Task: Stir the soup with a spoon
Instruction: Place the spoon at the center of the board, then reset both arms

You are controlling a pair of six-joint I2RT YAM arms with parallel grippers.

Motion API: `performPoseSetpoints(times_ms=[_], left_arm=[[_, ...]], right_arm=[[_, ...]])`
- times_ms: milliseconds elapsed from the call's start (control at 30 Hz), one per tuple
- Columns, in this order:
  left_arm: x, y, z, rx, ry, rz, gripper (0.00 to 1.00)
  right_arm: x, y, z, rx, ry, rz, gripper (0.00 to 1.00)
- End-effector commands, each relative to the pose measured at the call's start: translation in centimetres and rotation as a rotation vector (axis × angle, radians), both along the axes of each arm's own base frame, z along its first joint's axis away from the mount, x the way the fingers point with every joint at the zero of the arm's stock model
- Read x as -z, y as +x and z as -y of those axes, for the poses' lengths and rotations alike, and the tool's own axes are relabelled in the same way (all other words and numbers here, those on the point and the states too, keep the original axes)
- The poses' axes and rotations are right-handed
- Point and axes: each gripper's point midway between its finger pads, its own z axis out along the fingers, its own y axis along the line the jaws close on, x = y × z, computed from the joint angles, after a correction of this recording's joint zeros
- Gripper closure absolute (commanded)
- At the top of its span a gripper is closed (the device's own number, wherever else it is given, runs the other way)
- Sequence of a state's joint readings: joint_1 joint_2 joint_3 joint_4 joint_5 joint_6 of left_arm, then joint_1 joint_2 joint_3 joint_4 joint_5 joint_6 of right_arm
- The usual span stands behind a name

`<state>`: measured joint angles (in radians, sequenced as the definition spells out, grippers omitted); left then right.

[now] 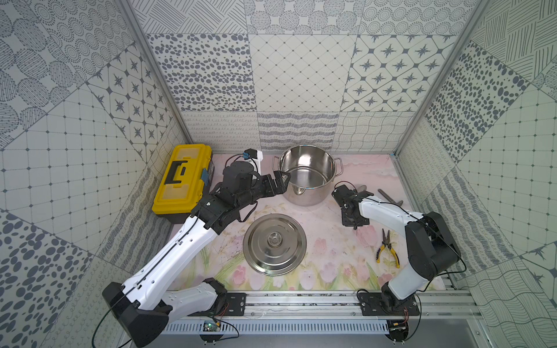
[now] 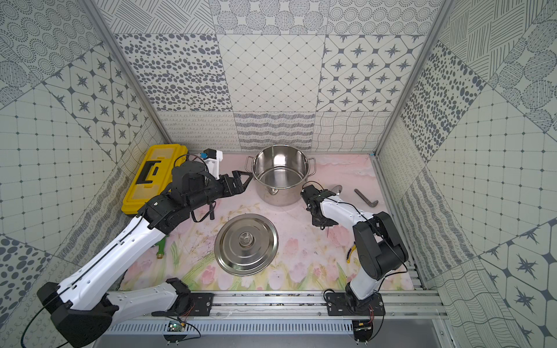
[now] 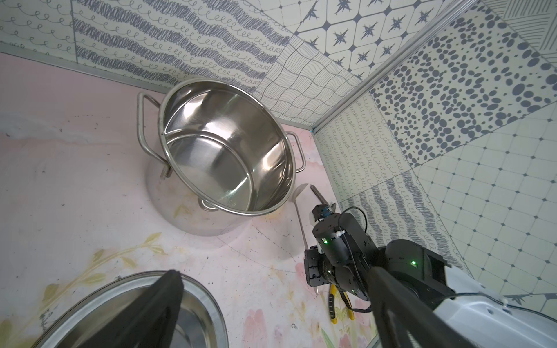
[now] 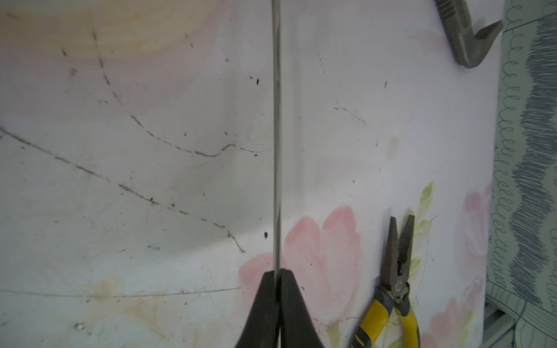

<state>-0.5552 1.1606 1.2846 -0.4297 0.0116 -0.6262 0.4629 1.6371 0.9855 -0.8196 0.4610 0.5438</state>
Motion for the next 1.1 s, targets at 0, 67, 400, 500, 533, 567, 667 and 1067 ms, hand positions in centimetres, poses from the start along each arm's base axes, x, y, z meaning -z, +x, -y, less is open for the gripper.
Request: performPoseSetpoints(times_ms=[0, 67, 400, 500, 533, 567, 667, 1067], left_arm=[[3.5, -1.0, -3.0, -0.075, 0.179, -0.094, 0.00], [4.0, -1.1, -4.1, -0.123, 0.188, -0.083, 0.01], [5.2, 1.1, -7.5, -0.227, 0.419, 0.175, 0.00], [8.7, 3.2, -9.2, -0.277, 0.498, 0.158, 0.00], [10.1, 4.0, -9.9, -0.291, 0.515, 0.144, 0.00], [11.6, 4.8, -10.7, -0.307, 0.537, 0.128, 0.00], [16.2, 6.9, -13.5, -0.369, 0.587, 0.072, 0.00], [25.6, 10.0, -22.5, -0.500, 0.607, -0.058, 0.01]], right_arm=[[0.9, -0.5, -1.5, 0.034, 0.146, 0.070, 0.42], [0.6, -0.8, -1.6, 0.035, 0.179, 0.104, 0.25], [-12.2, 2.4, -2.5, -0.054, 0.329, 0.537, 0.07], [-17.8, 4.5, -2.2, -0.133, 0.305, 0.801, 0.03], [-19.0, 5.0, -2.1, -0.153, 0.281, 0.882, 0.03], [-19.9, 5.5, -1.6, -0.165, 0.236, 0.971, 0.04], [-20.8, 6.6, 0.8, -0.168, 0.106, 1.093, 0.03], [-7.5, 11.6, 6.6, -0.130, -0.061, 0.836, 0.03]])
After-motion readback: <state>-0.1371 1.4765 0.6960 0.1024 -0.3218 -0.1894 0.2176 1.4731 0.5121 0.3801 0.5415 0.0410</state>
